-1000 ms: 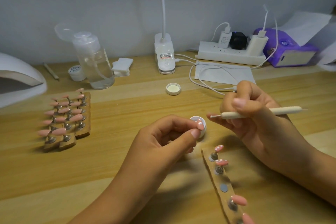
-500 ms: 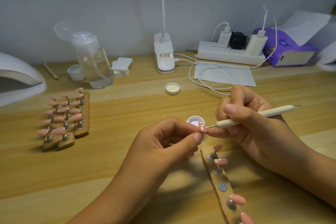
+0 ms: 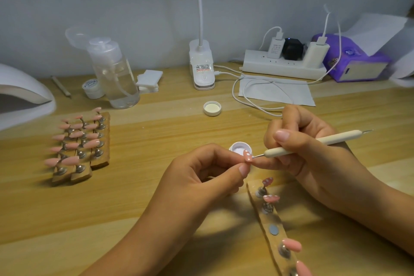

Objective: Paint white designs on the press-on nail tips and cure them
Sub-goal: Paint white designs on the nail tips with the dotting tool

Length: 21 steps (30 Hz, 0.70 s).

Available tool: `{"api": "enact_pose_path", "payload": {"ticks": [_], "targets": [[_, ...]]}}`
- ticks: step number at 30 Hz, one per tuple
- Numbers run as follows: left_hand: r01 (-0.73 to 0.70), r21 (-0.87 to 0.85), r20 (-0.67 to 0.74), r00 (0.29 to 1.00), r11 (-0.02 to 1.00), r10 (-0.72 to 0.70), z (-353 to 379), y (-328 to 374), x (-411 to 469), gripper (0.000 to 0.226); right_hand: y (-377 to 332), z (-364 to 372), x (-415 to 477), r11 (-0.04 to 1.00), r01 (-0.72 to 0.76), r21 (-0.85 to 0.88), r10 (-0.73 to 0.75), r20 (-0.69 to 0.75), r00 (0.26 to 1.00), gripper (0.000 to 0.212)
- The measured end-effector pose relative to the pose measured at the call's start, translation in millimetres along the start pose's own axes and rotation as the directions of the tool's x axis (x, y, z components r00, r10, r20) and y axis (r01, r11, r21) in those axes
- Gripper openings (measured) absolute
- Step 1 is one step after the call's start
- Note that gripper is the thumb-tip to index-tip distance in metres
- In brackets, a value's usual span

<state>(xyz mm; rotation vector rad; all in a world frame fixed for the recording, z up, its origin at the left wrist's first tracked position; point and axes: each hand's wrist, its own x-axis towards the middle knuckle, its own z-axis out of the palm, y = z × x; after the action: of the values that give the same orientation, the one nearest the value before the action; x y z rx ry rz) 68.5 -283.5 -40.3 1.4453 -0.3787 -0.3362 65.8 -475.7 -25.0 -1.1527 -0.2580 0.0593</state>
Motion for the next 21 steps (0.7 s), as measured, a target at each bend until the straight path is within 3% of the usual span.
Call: {"api": "enact_pose_path", "payload": {"ticks": [7,21], "targets": [[-0.003,0.009,0.002,1.000,1.000,0.003,-0.7,-1.0,-0.1,0.013,0.8,0.4,-0.3,0.999,-0.021,-0.045,0.020,-0.025,1.000,0.025],[-0.023,0.005,0.008,1.000,1.000,0.023,-0.8,-3.4,0.2,0.023,2.5,-4.8,-0.2,0.998,0.003,-0.063,-0.001,0.031,1.000,0.017]]}}
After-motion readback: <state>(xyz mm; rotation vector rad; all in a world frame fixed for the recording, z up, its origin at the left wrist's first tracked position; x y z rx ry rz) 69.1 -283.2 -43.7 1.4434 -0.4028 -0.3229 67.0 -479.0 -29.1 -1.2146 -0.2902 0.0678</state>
